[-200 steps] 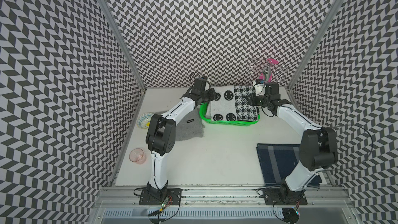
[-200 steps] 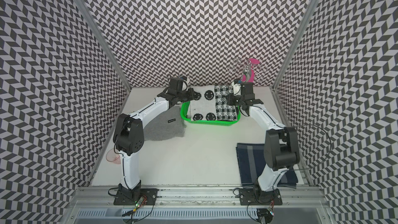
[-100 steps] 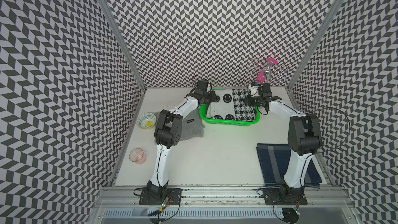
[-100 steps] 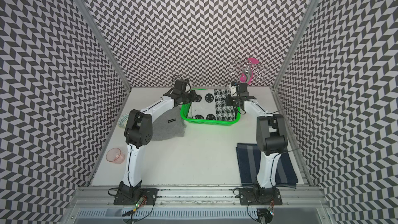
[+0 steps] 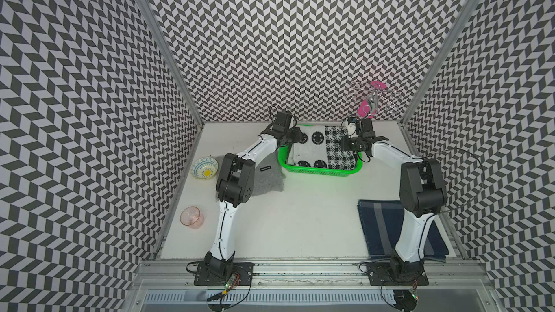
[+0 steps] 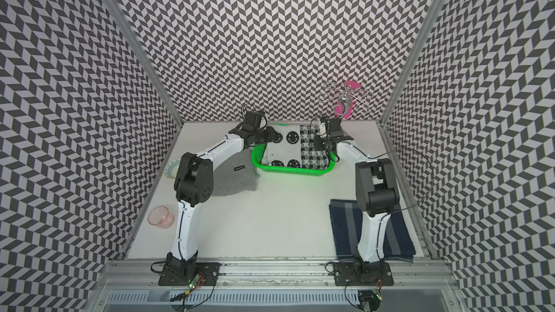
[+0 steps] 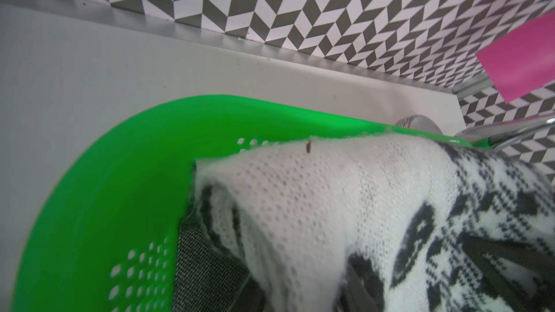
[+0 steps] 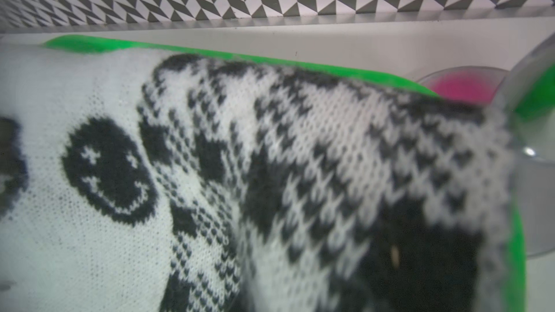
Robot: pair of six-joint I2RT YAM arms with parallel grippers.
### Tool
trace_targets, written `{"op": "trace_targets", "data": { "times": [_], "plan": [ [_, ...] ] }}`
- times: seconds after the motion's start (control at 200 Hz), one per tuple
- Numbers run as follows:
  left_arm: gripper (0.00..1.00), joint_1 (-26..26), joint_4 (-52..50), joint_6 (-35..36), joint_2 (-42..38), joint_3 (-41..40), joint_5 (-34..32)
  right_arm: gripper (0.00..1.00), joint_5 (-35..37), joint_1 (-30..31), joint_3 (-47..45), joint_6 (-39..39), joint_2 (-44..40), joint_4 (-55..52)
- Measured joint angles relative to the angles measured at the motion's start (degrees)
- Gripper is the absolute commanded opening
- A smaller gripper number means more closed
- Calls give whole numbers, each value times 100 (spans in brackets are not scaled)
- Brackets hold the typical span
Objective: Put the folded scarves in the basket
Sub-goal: Place the scarf in the basket.
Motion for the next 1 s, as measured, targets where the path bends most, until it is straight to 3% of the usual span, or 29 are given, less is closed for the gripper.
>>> {"op": "trace_targets", "data": {
  "times": [0.3, 0.406, 0.751, 0.996],
  "plan": [
    [56, 0, -160, 118, -22, 0, -195, 53, 415, 109, -153, -153, -282, -13],
    [68, 2, -192, 184, -144, -109, -293, 54, 546, 111, -256, -188, -492, -11],
    [67, -7, -212, 72, -503, -221, -313, 55, 833, 114, -588, -212, -713, -55],
    [66, -109, -367, 48, -1126, -1093, -354, 55, 942, 114, -828, -203, -1016, -151]
  ]
}}
